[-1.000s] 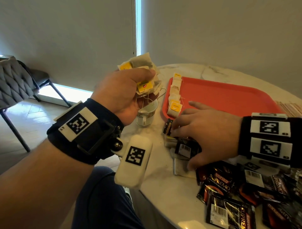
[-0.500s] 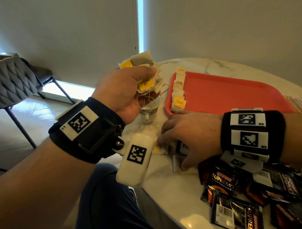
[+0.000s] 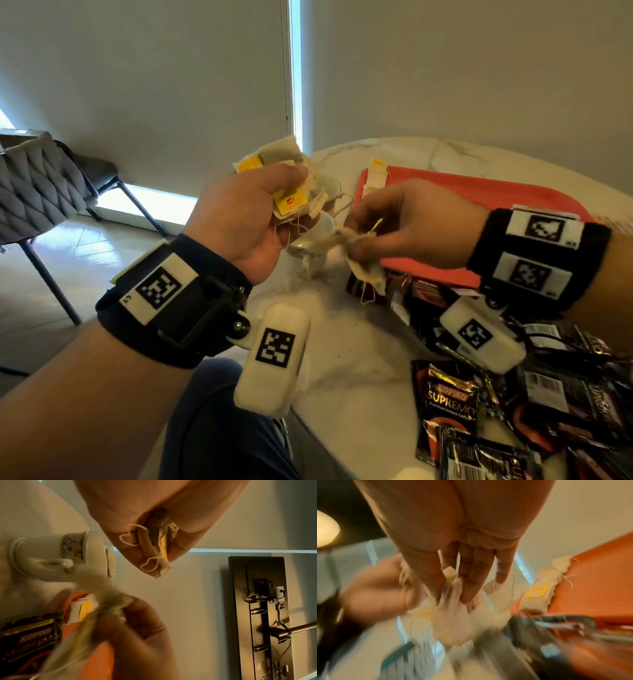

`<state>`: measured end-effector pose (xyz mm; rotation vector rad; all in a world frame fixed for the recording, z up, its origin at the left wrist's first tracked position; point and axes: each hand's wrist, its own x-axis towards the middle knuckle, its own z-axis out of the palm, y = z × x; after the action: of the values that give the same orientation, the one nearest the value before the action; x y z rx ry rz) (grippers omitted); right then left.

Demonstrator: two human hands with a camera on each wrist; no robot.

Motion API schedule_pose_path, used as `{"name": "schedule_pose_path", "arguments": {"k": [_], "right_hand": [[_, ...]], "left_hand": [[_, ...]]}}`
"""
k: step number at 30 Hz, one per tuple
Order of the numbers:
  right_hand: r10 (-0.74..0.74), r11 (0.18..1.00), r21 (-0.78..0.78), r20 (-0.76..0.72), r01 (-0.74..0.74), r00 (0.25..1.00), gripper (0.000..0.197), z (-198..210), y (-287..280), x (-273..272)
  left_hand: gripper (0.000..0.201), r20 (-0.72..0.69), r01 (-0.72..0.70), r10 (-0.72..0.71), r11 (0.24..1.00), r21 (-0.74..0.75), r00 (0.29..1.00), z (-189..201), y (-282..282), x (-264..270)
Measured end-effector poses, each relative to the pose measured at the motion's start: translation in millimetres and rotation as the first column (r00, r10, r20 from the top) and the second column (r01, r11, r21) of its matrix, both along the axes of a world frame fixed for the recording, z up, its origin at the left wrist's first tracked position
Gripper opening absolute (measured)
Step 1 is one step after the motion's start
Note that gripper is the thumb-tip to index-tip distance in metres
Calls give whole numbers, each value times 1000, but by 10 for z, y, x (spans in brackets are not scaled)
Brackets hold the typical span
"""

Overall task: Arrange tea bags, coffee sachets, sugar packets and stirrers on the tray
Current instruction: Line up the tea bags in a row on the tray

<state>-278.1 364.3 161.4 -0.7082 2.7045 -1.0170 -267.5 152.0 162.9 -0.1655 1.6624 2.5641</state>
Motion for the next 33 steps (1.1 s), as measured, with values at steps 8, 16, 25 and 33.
{"name": "schedule_pose_path", "arguments": {"k": [8,16,25,33], "right_hand": [[-77,763,-615,219,199,973,23,390,359,-79],[-78,868,-470,191,161,979,30,501,383,-99],[-169,910,-382,19,163,985,49,453,309,-70],[-127,940,-313,46,135,991,50,338,408,-14]], "left_hand": [[20,35,-16,16,1000,-6,999,-23,284,-107],[59,76,262,-281,945,197,957,54,569,-54],[36,115,195,-212,970,145,970,50,684,-21],[32,113,119,-152,959,258,982,99,583,-135]]}}
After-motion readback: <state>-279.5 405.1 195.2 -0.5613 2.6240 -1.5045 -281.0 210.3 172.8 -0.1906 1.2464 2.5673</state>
